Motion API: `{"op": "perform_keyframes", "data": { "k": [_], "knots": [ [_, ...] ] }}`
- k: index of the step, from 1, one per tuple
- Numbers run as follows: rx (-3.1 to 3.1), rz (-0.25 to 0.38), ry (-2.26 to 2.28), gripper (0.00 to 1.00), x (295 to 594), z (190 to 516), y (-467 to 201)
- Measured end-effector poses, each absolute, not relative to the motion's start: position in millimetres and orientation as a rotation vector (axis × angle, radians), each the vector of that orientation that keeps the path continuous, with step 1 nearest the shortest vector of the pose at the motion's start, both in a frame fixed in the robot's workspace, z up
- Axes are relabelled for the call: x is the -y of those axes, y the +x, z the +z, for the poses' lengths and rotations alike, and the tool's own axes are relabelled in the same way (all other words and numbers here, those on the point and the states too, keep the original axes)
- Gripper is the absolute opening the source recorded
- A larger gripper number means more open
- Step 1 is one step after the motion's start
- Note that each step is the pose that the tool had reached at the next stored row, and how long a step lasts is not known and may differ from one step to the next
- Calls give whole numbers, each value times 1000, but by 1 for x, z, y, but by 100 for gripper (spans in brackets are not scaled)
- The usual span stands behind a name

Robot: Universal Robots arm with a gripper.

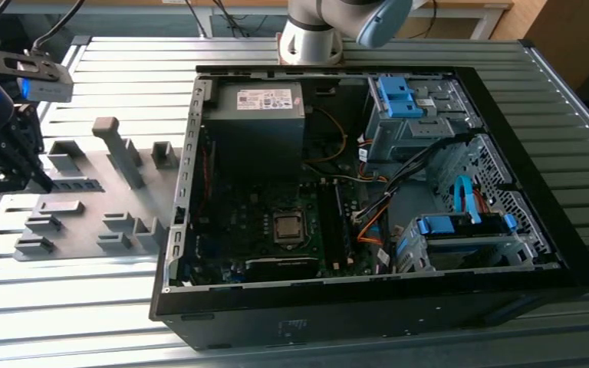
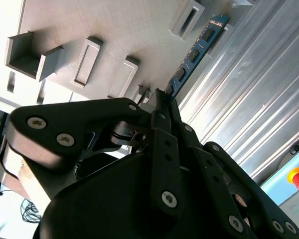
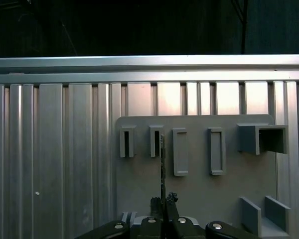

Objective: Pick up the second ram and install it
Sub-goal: 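Pick up the second ram and move it above second insertion slot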

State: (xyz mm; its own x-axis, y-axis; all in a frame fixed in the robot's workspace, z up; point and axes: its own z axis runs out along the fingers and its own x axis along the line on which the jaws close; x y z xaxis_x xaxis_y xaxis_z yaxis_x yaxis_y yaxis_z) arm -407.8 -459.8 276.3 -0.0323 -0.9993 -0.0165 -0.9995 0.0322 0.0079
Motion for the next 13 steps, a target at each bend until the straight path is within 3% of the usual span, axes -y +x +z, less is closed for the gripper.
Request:
{"op": "perform_keyframes", "data": {
  "k": [13],
  "knots": [
    [-2253, 27, -2181, 14, 460, 279, -408]
  ]
}}
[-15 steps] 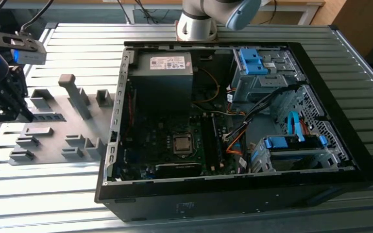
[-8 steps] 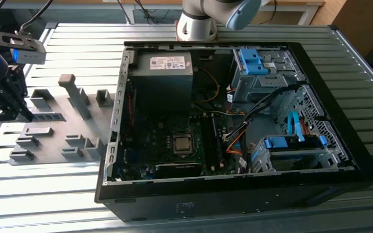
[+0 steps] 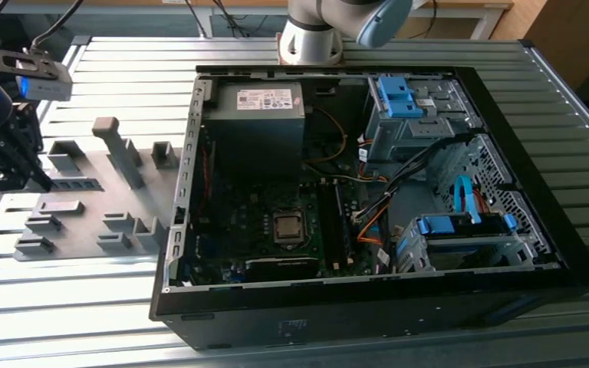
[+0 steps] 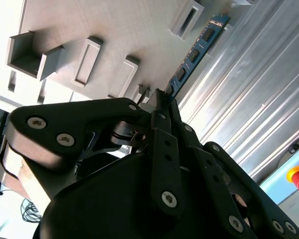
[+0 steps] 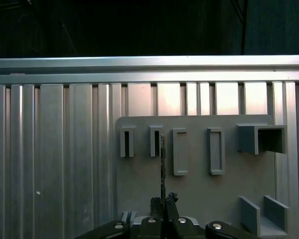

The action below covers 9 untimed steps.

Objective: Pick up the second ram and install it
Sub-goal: 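Pick up the second ram and move it above second insertion slot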

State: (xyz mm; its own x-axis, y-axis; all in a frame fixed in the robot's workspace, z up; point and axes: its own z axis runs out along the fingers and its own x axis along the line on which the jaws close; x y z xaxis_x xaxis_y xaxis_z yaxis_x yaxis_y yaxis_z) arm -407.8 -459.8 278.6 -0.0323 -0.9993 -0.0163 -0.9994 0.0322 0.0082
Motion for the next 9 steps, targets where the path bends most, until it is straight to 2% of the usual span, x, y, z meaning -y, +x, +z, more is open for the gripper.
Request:
{"op": "perform_keyframes", "data": {
  "k": [9],
  "knots": [
    [-2252, 27, -2181, 14, 460, 283, -408]
  ]
}}
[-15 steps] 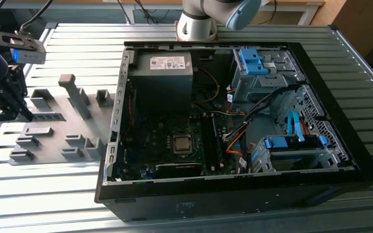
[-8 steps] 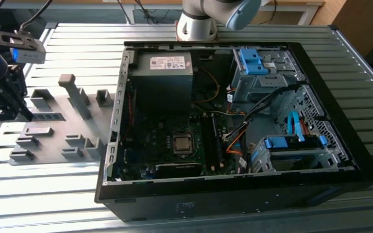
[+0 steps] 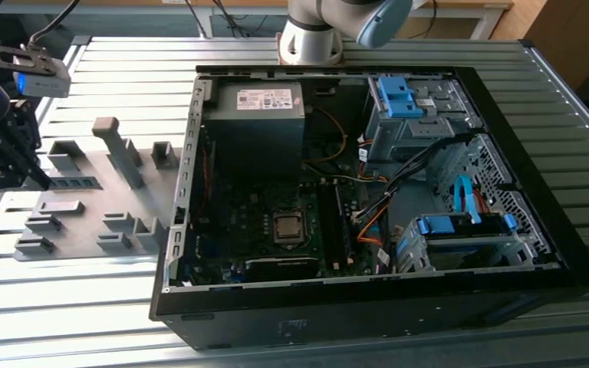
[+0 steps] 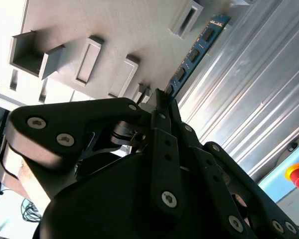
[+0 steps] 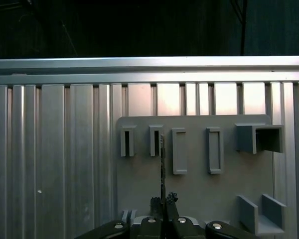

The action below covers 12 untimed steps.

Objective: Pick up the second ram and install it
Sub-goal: 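Pick up the second ram and move it above second insertion slot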

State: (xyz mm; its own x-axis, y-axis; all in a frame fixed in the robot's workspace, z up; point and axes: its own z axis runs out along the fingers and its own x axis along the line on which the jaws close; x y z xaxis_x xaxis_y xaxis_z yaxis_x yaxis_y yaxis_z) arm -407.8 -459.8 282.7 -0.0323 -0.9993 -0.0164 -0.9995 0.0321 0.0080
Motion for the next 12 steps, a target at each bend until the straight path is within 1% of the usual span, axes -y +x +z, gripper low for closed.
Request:
{"op": "perform_keyframes", "data": {
  "k": [12],
  "knots": [
    [-2252, 27, -2181, 14, 460, 288, -408]
  ]
}}
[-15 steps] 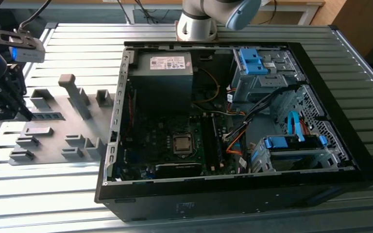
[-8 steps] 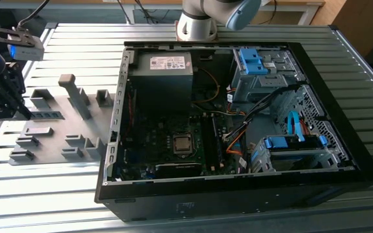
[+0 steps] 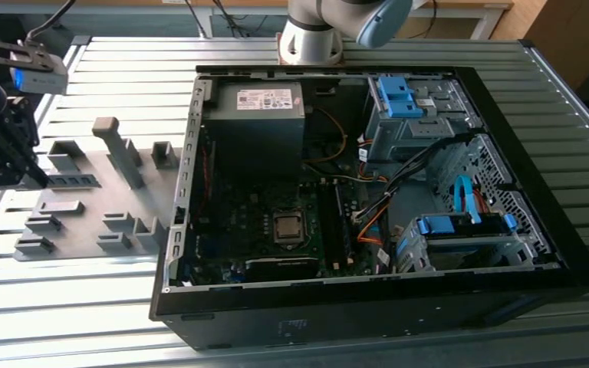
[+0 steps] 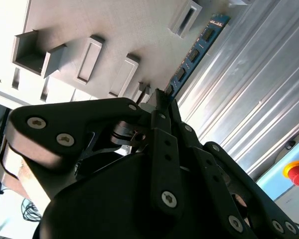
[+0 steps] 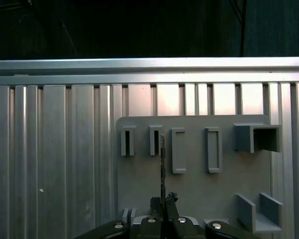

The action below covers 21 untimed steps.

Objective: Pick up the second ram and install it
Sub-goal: 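Pick up the second ram and move it above second insertion slot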

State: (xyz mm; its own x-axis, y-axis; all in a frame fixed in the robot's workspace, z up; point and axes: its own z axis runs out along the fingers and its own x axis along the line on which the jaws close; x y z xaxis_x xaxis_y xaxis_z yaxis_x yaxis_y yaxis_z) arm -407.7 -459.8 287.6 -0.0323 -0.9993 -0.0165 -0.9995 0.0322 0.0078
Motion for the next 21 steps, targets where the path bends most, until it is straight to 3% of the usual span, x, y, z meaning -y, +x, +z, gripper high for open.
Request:
{"op": "perform_keyframes", "data": {
  "k": [21],
  "knots": [
    [-2252, 27, -2181, 14, 460, 295, -408]
  ]
}}
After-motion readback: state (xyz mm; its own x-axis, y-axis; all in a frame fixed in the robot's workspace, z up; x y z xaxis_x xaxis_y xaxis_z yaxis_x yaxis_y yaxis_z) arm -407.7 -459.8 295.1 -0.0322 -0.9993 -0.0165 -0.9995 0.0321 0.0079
